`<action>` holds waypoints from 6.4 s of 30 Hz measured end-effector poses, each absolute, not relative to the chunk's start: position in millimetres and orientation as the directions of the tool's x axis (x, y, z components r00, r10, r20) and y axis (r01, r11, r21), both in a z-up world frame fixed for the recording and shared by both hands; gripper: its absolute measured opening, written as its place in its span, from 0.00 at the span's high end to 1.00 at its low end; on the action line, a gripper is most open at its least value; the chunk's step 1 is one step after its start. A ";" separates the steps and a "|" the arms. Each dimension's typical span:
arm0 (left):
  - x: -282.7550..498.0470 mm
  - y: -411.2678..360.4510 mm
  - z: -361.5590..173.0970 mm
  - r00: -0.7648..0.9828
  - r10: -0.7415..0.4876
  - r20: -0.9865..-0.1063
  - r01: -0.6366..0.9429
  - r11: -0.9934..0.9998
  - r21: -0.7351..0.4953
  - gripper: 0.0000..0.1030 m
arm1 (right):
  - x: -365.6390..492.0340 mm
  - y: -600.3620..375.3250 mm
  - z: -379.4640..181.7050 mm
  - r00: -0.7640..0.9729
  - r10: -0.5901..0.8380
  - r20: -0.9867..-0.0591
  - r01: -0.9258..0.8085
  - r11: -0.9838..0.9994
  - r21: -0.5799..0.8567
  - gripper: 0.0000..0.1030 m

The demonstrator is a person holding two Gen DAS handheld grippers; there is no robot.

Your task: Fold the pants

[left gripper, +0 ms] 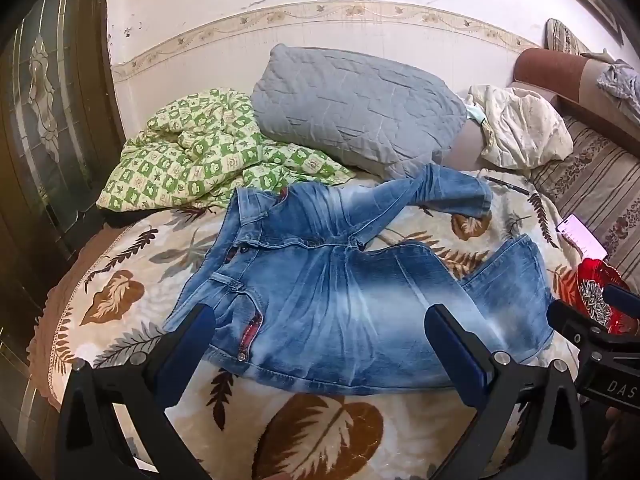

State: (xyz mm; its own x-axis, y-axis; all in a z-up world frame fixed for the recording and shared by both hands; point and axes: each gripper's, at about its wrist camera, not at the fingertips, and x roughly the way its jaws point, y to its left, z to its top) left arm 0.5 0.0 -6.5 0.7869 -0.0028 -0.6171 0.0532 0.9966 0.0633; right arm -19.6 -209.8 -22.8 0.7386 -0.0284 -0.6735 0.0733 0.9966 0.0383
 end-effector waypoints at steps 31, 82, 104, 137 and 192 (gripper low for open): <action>-3.6 8.5 -5.1 0.792 0.029 -0.610 0.013 0.998 0.064 0.00 | -23.7 -202.2 -14.3 0.749 -0.043 -0.661 0.070 0.997 0.015 0.00; 57.1 -8.6 12.8 0.779 -0.183 -0.600 0.228 0.974 -0.001 0.00 | 21.8 -247.3 -0.1 0.789 -0.010 -0.615 0.073 0.994 0.077 0.00; 237.3 -98.2 -11.7 0.622 -0.373 -0.689 0.534 0.845 0.025 0.00 | 166.4 -348.9 -11.3 0.676 0.141 -0.723 0.015 0.979 0.204 0.00; 265.6 -157.9 -71.6 0.387 -0.341 -0.857 0.825 0.544 0.156 0.97 | 306.4 -416.1 -9.6 0.661 0.104 -0.743 -0.084 0.994 0.064 0.98; 102.1 205.2 -149.9 0.501 -0.189 -0.845 -0.068 0.964 -0.256 0.04 | 205.8 -116.2 -14.4 0.715 0.214 -0.666 -0.362 0.928 -0.090 0.01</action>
